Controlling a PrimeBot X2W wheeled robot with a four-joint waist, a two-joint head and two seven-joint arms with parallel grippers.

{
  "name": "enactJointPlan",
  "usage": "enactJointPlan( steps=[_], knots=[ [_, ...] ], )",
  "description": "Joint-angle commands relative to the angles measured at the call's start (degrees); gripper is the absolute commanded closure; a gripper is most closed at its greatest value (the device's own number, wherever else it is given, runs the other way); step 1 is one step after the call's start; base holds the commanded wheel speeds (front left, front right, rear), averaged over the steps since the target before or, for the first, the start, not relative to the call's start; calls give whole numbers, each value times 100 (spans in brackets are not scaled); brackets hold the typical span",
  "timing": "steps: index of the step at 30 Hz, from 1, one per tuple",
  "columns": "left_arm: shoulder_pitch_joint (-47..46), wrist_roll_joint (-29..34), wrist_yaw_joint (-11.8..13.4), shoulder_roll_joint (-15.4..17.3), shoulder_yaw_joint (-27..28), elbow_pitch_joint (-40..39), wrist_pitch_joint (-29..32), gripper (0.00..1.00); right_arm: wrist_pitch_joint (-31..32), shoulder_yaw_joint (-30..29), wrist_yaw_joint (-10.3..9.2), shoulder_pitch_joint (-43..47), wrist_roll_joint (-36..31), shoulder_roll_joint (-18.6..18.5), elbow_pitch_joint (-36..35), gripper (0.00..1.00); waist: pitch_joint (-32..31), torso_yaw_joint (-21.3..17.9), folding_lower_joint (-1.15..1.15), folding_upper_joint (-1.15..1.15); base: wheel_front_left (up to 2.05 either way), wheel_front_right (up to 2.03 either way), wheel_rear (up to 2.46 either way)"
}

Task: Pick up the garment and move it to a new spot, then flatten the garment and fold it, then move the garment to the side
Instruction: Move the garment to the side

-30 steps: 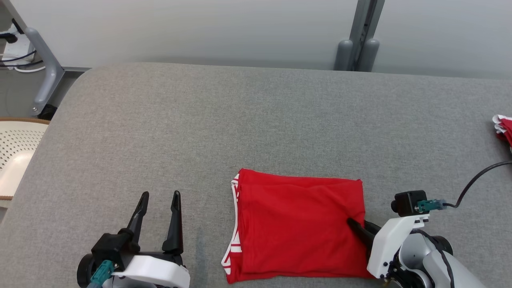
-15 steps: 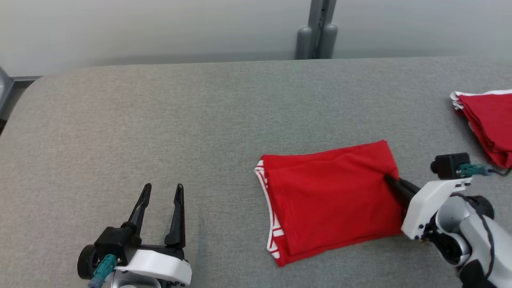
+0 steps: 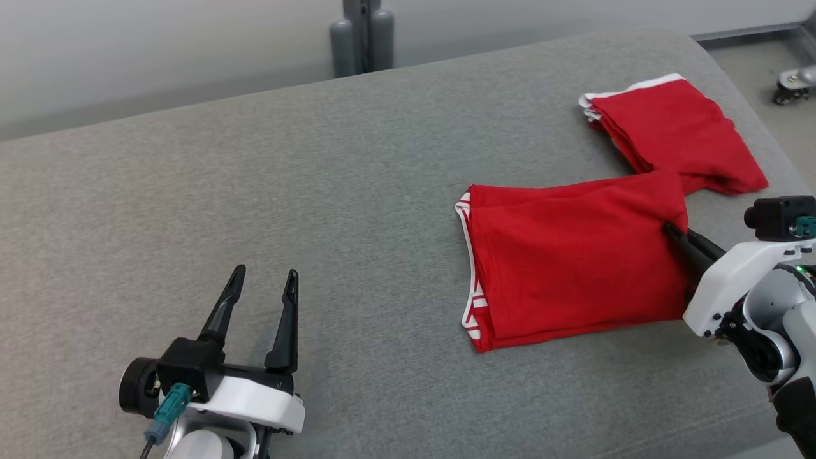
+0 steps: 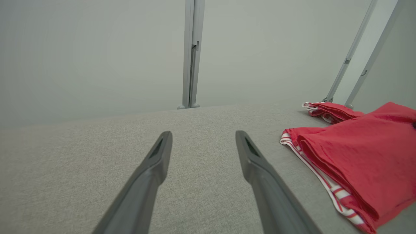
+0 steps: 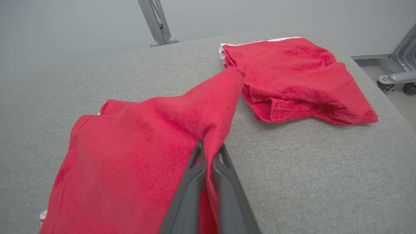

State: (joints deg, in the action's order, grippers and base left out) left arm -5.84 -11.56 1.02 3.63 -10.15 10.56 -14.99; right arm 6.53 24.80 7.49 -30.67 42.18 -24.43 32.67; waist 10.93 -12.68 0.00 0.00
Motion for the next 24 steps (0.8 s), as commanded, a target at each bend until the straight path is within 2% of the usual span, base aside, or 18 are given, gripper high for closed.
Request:
enactJointPlan(
  steps=[1,5,10,24],
  knots=[
    [-130,56,-32,56,7,3,-23,0,-36,-6,1,-76,-41,13,-12,100,112,-334,0,0,0,0,0],
    [-207,87,-48,71,-32,34,-23,0,-79,-1,1,-145,-104,67,-28,100,146,-520,0,0,0,0,0],
    [-278,88,-91,71,-68,64,-23,0,-99,48,1,-284,-205,77,-43,100,153,-532,0,0,0,0,0],
    [-136,25,-79,25,-105,71,-23,0,123,195,1,-1285,-568,-208,273,100,43,79,0,0,0,0,0]
  ],
)
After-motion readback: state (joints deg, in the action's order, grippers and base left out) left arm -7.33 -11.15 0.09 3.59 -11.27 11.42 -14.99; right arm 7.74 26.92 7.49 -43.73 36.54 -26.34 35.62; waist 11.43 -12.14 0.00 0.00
